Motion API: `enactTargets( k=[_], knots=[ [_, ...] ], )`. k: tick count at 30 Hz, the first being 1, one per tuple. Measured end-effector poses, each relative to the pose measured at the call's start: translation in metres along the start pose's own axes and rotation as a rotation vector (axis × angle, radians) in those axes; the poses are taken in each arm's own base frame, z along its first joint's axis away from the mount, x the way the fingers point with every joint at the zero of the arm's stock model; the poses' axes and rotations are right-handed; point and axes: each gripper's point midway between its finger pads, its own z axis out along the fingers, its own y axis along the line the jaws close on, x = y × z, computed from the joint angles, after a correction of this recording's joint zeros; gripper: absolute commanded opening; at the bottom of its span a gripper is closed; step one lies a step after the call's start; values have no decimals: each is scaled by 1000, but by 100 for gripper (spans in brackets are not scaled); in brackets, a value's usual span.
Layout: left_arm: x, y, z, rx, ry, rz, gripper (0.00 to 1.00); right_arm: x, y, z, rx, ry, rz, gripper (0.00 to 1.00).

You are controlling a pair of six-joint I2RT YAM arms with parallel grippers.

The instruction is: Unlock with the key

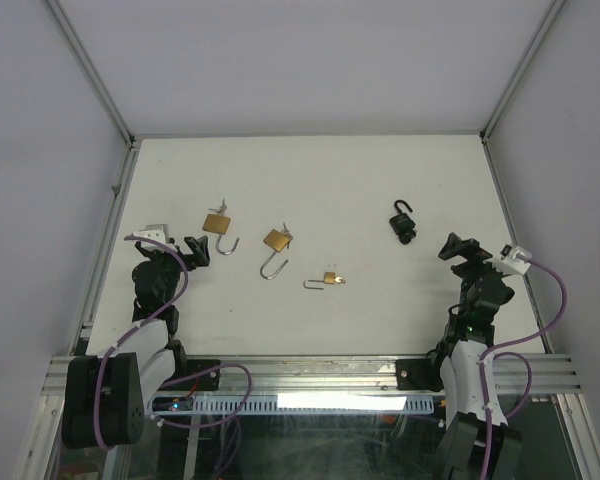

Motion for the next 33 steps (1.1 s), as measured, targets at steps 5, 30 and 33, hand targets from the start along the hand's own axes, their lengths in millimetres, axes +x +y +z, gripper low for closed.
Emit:
enactTargets(
  k=[5, 30, 33],
  knots=[
    [2, 0, 0, -1, 9, -1, 99, 0, 0, 0, 0, -1, 0, 99],
    [0, 0, 0, 0, 3, 0, 99, 31, -23, -11, 160, 123, 166, 99],
    [0, 0, 0, 0, 3, 0, 99, 39, -31, -14, 230, 166, 200, 99]
  ],
)
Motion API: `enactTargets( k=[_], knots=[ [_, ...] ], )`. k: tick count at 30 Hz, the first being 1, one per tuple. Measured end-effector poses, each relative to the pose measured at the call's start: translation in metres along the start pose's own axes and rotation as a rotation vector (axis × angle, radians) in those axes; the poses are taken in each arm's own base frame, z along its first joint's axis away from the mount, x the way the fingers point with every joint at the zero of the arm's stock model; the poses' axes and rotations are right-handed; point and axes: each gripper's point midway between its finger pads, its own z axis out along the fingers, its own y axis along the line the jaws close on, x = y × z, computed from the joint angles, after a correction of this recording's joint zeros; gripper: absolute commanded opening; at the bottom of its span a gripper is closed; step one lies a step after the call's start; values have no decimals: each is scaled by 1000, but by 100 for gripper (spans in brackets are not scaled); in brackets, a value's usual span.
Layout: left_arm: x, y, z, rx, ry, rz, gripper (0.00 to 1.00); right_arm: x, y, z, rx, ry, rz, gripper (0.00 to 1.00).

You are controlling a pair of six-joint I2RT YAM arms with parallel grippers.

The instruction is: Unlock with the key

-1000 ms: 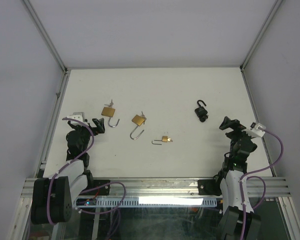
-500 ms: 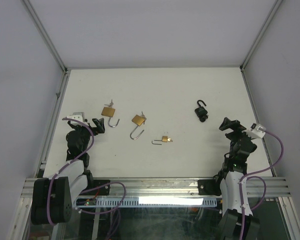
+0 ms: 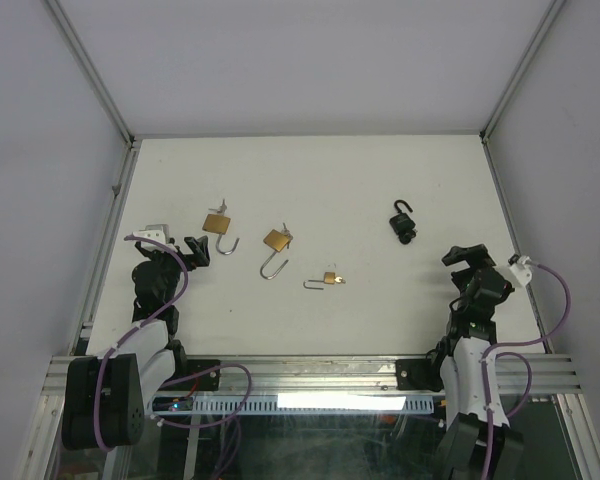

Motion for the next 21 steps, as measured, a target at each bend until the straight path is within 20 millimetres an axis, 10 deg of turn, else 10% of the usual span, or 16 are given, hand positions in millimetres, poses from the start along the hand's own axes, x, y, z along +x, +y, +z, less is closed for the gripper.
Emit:
enactTargets(
  k=[21],
  knots=[
    [-10, -1, -1, 0, -35, 4, 99, 7, -21, -4, 153, 53, 79, 99]
  ],
)
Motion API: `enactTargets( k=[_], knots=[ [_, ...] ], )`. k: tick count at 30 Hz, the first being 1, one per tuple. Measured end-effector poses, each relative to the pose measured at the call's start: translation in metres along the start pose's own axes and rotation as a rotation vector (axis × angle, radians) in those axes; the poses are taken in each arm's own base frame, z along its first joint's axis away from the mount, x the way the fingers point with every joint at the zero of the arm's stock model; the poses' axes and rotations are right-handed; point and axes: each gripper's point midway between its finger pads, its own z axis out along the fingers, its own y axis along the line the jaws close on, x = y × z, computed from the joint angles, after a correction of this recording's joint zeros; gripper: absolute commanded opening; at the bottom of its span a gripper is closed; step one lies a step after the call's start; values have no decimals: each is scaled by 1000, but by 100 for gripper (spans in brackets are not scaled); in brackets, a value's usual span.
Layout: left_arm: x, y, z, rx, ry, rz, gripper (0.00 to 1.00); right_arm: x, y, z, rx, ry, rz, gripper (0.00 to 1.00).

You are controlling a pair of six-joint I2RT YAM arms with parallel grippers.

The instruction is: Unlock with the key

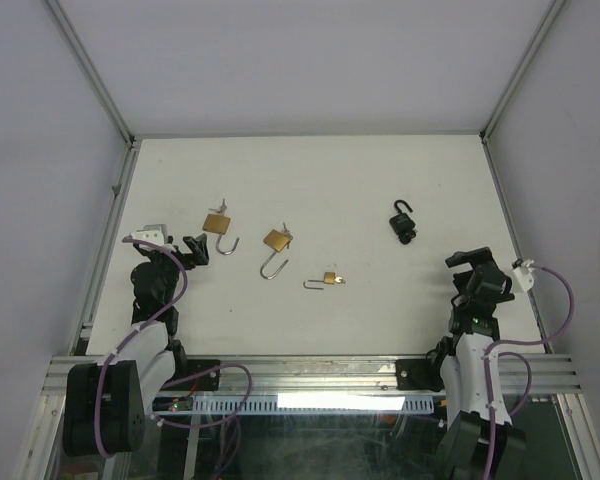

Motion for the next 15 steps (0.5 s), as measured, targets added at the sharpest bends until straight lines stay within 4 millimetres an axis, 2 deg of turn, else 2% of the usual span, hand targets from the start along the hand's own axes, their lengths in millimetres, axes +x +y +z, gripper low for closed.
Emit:
enactTargets(
  k=[15],
  knots=[
    [-3, 0, -3, -1, -18, 2, 99, -2, -3, 9, 193, 119, 50, 99]
  ],
)
